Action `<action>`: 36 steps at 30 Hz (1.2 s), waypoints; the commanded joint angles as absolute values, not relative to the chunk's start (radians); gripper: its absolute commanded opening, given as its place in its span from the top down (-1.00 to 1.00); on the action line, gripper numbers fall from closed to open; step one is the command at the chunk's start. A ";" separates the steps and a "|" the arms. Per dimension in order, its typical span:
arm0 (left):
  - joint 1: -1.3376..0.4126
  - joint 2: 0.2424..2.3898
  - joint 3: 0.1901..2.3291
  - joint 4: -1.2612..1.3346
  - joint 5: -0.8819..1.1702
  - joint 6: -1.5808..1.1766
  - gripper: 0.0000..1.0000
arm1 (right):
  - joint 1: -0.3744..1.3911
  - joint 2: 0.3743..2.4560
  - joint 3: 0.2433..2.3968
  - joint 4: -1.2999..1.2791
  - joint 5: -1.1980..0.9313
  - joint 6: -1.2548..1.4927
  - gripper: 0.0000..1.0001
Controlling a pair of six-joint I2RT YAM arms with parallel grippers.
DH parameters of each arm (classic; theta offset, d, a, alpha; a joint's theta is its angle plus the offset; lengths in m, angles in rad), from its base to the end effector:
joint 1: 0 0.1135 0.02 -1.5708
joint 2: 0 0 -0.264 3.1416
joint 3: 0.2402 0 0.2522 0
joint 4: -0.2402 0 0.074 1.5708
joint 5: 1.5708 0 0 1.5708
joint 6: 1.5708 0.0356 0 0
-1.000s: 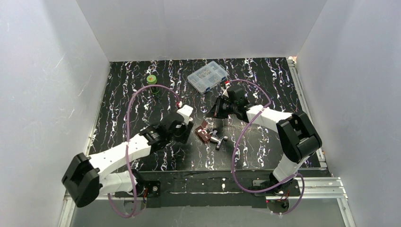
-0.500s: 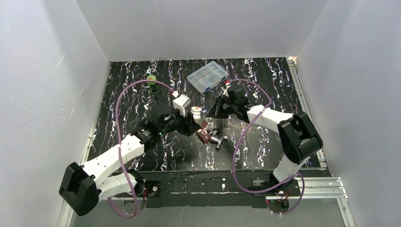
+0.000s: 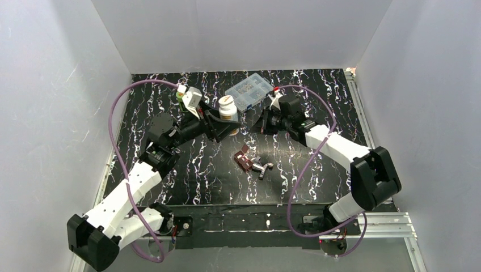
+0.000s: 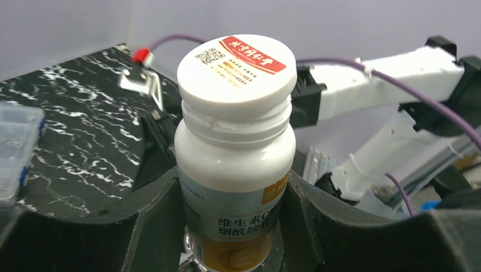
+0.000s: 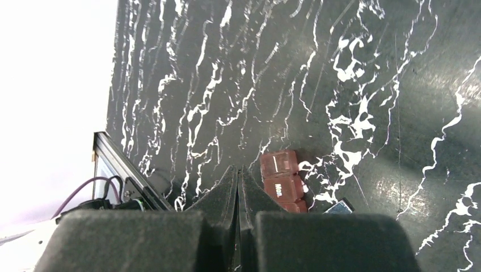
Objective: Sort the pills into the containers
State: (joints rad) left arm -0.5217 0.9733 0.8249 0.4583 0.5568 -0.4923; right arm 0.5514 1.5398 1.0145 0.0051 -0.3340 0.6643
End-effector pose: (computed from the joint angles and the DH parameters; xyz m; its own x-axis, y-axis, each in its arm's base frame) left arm 0.1830 -0.1269 0.3867 -0.1732 -0.3633 -0.9154 0.8823 0.3557 -0.3081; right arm 0.2897 0.1918 0.2529 -0.7879 0.1992 -0.5827 -0.3194 0.6768 0.6633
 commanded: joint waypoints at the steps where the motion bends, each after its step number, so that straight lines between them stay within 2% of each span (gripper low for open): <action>1: -0.582 1.002 0.899 0.390 0.666 -0.402 1.00 | 0.541 1.448 1.086 -0.045 -0.316 0.604 0.92; 4: -0.703 1.035 1.021 0.097 0.561 -0.145 1.00 | 0.521 1.414 1.086 -0.076 -0.316 0.598 0.92; 7: -0.794 1.067 1.084 -0.125 0.298 0.094 1.00 | 0.497 1.370 1.073 -0.100 -0.314 0.595 0.90; 9: -0.848 1.078 1.075 -0.186 0.096 0.207 1.00 | 0.489 1.350 1.074 -0.118 -0.311 0.586 0.89; 14: -0.858 1.062 1.045 -0.234 -0.051 0.283 1.00 | 0.474 1.317 1.077 -0.160 -0.274 0.572 0.89; 19: -0.858 1.194 1.157 -0.554 -0.043 0.226 1.00 | 0.464 1.338 1.075 -0.174 -0.264 0.563 0.88; 24: -0.857 1.321 1.169 -0.700 0.000 0.115 1.00 | 0.463 1.375 1.030 -0.148 -0.275 0.565 0.88; 36: -0.880 1.637 1.224 -0.772 -0.124 0.008 1.00 | 0.452 1.455 0.958 -0.069 -0.289 0.608 0.90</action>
